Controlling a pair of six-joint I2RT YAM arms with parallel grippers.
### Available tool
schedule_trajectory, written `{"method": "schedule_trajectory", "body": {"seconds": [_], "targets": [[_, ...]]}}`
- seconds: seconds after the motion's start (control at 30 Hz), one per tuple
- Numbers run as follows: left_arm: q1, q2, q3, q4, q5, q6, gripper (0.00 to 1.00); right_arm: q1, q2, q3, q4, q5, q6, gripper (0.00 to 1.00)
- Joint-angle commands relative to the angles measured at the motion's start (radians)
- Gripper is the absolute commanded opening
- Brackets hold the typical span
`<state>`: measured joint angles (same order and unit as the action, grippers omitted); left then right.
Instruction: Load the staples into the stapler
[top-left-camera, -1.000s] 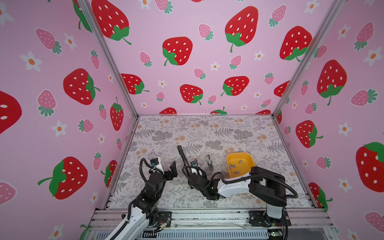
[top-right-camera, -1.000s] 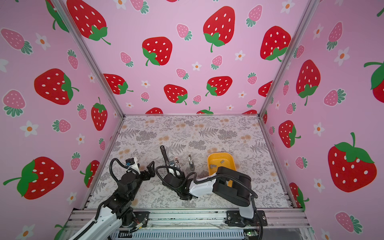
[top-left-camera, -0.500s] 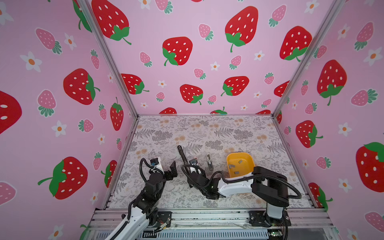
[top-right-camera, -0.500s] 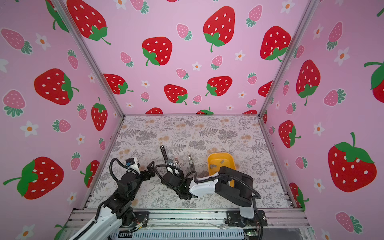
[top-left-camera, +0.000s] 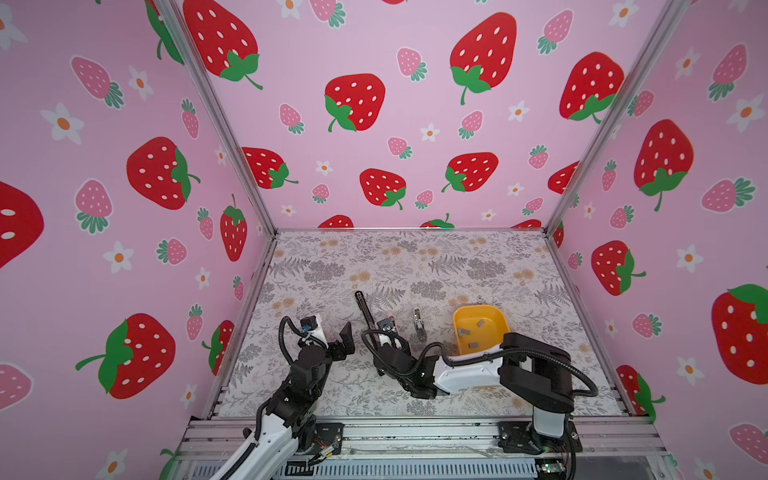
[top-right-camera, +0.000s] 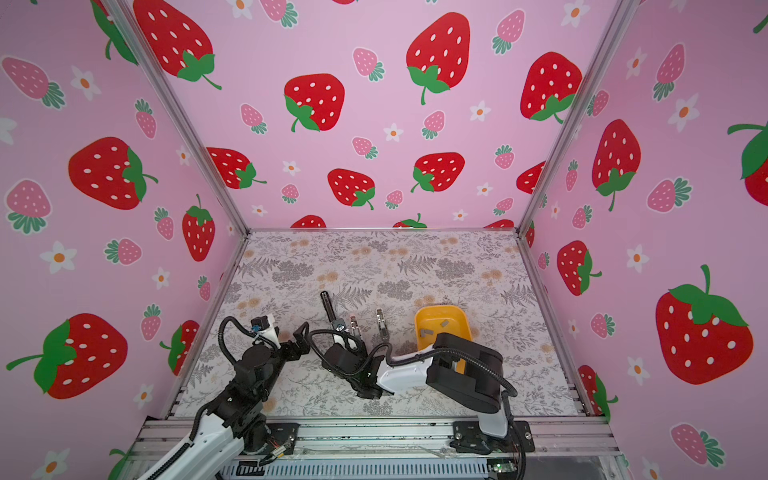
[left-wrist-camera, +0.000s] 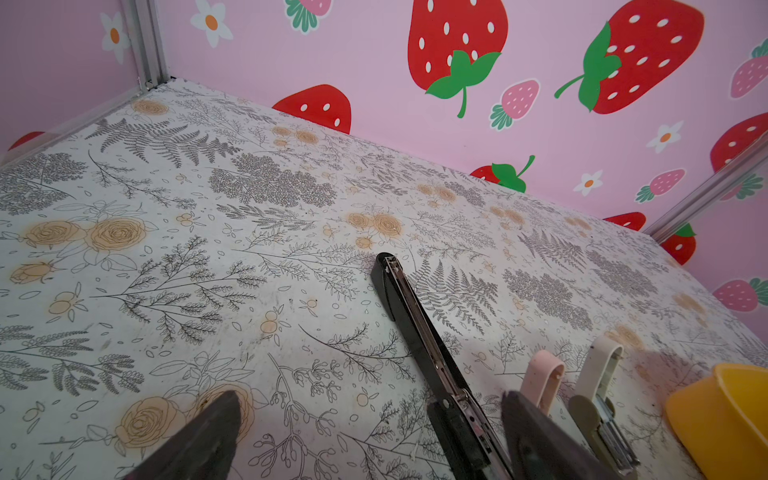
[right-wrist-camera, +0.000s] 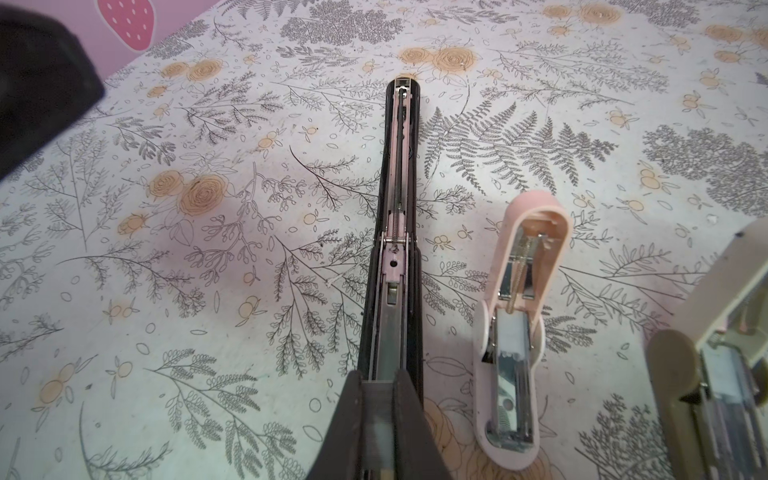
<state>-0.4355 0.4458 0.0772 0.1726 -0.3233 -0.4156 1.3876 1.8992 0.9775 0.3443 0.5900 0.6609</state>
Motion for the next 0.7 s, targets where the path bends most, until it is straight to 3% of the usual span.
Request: {"method": "schedule_trajectory", "body": {"seconds": [0.0, 0.67], "targets": [[0.005, -0.008, -0.007, 0.000, -0.002, -0.001, 0.99, 0.008, 0.022, 0.007, 0.020, 0.000, 0.021, 0.04], [0.004, -0.007, -0.007, -0.001, -0.001, 0.000, 0.99, 0.004, 0.020, -0.006, 0.016, 0.010, 0.021, 0.04]]}}
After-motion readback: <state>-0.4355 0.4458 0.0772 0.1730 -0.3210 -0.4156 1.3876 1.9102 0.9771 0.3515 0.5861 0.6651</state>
